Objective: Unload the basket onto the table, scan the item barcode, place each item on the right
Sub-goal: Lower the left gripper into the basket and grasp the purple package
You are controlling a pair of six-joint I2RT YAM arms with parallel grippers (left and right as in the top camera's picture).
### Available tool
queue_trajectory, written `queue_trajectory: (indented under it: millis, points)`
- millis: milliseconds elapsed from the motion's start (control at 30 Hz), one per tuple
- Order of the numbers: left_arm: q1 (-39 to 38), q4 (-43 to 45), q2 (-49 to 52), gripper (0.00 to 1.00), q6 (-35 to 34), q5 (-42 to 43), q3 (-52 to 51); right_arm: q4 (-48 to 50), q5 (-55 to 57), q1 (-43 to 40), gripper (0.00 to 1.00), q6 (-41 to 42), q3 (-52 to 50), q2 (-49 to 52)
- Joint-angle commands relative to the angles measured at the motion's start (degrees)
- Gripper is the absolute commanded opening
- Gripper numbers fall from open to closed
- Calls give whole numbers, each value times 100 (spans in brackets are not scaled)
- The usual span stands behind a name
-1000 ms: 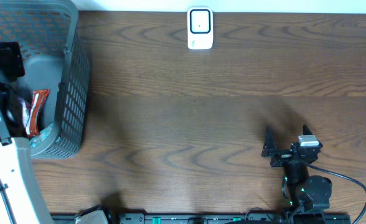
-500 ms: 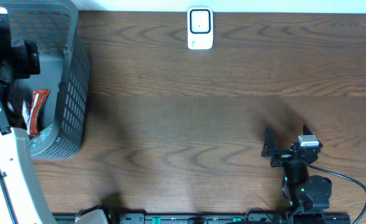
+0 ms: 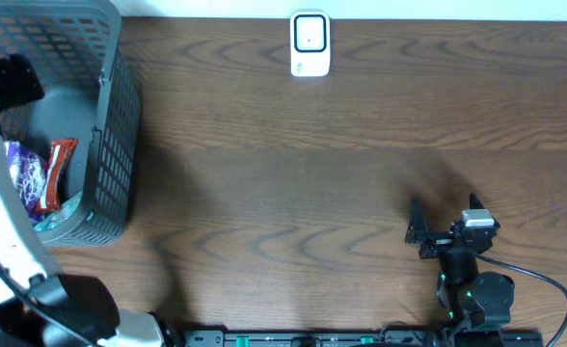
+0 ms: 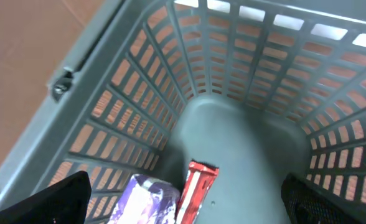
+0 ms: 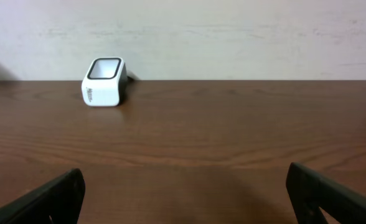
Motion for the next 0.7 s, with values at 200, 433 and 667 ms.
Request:
queue_trajectory:
  millis: [200, 433, 667]
  points:
    - [57, -616, 444, 98, -140, -866, 243, -24, 31, -42, 99, -85, -9, -31]
    - [70, -1217, 623, 98, 411, -2122, -127, -24, 31, -42, 99, -85, -9, -31]
    - [131, -935, 638, 98, 227, -2247, -883, -24, 31, -42, 99, -85, -9, -31]
